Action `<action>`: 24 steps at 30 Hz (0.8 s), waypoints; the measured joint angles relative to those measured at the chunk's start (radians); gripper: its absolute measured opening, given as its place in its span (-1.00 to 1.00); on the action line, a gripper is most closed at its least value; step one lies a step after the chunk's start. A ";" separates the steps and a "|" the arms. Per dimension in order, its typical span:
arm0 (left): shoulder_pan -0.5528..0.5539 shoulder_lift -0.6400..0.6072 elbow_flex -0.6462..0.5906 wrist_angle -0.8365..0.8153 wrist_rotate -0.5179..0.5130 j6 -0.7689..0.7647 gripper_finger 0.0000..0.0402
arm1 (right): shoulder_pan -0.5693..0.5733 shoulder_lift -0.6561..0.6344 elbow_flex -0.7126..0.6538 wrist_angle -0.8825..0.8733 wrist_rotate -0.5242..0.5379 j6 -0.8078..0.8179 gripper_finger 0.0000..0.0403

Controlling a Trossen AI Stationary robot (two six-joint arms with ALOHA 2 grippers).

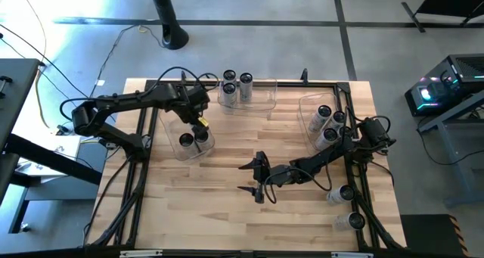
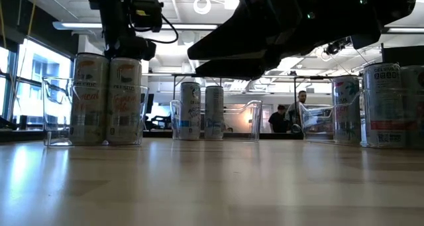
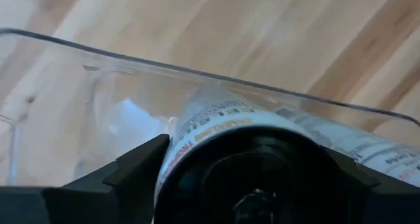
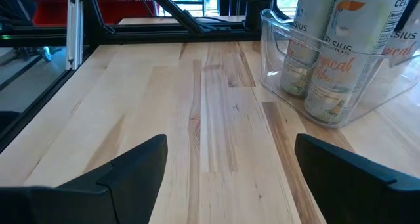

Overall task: Sort soda cans
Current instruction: Put the white/yellow soda can into the left transparent bin

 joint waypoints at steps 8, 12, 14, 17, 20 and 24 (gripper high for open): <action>0.017 -0.001 0.000 -0.016 0.099 0.002 0.63 | 0.000 0.000 0.000 0.000 0.000 -0.001 0.64; 0.026 -0.002 0.012 -0.062 0.077 0.023 0.69 | 0.000 0.000 0.000 0.000 0.000 -0.001 0.64; 0.025 -0.003 0.028 -0.084 0.047 0.037 0.70 | 0.000 0.000 0.000 0.000 0.000 -0.001 0.64; 0.025 -0.003 0.065 -0.118 0.017 0.048 0.70 | 0.000 0.000 0.000 0.000 0.000 -0.002 0.64; 0.025 -0.003 0.118 -0.148 0.009 0.052 0.70 | 0.000 0.000 0.000 0.000 0.000 -0.002 0.64; 0.021 -0.003 0.199 -0.203 0.009 0.033 0.70 | 0.000 0.000 0.000 0.000 0.000 -0.002 0.64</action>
